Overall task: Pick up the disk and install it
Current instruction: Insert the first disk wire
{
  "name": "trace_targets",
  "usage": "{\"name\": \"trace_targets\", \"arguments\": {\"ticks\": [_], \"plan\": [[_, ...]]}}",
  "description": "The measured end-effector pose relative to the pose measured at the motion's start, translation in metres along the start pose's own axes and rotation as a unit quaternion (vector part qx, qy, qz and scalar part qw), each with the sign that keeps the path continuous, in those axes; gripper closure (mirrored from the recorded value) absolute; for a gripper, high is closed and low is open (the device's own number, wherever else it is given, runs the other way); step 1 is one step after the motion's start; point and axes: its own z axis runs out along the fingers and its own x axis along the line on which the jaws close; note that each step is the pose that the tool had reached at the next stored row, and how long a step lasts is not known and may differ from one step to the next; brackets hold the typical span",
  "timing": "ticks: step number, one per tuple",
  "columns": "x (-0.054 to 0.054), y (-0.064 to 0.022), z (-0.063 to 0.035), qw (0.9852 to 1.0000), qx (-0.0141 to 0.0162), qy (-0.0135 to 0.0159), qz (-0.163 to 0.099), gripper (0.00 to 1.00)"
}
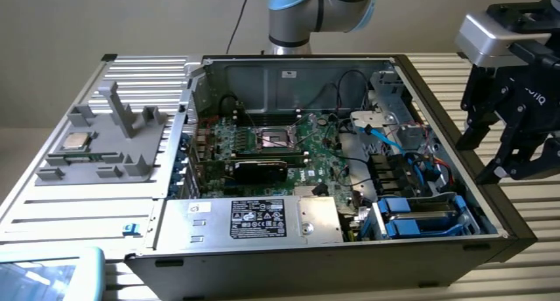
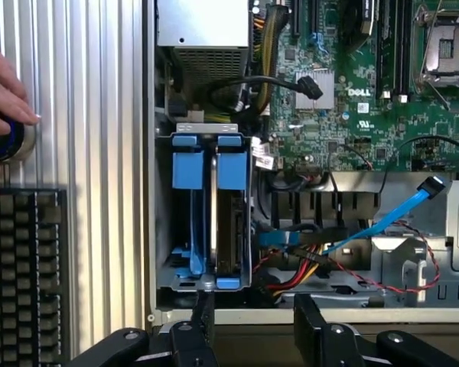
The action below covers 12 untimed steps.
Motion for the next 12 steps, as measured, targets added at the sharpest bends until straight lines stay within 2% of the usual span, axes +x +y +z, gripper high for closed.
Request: {"name": "trace_targets", "arguments": {"ticks": [5, 10, 12], "plan": [[-0.005, 0.0007, 0.0070, 1.0000, -0.0001, -0.0069, 0.002, 0.46], [-0.005, 0.0008, 0.0075, 1.0000, -0.0001, -0.0073, 0.002, 0.46], [-0.012, 0.0010, 0.0082, 1.0000, 0.0000, -0.0062, 0.002, 0.46]]}}
